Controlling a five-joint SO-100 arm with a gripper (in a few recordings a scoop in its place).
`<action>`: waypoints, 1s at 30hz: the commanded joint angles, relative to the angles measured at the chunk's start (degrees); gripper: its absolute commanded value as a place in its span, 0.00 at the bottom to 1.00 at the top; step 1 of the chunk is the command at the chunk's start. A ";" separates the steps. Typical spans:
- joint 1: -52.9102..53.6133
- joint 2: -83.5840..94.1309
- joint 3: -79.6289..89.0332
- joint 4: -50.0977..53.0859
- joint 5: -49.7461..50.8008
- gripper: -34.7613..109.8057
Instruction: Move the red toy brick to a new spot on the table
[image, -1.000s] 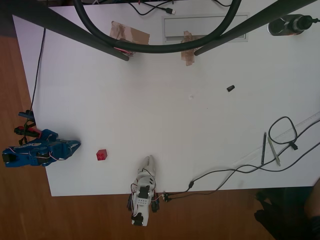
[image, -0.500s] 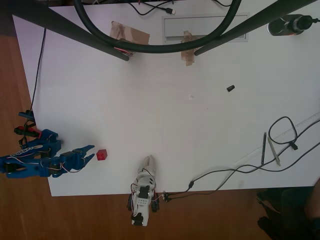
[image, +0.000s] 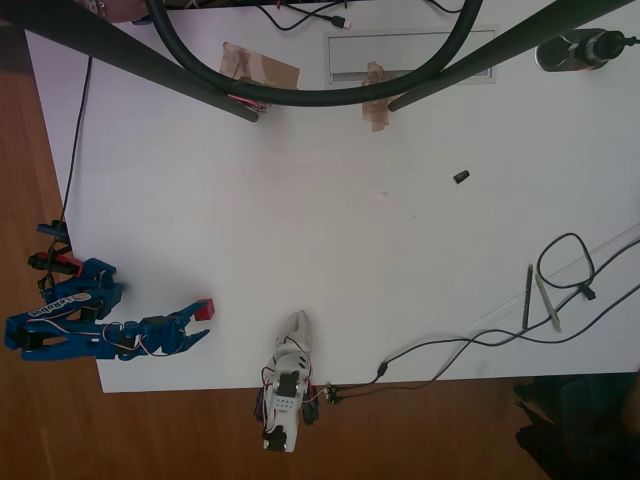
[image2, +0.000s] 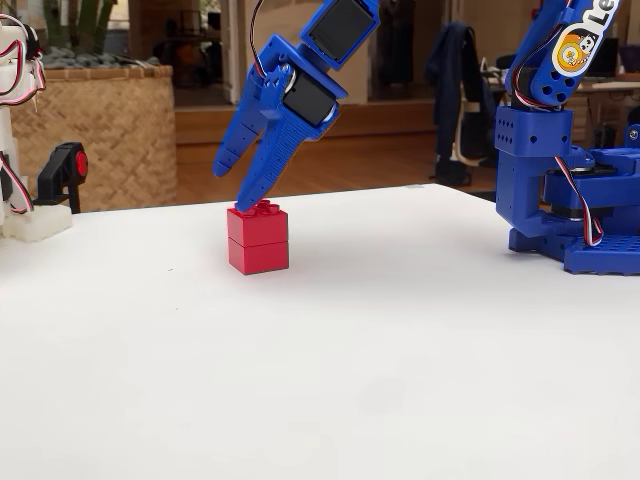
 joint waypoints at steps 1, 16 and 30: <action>1.41 1.67 0.79 -1.85 -1.93 0.45; 0.97 -1.93 9.49 -14.85 7.12 0.42; 4.57 1.49 -4.92 5.98 19.86 0.24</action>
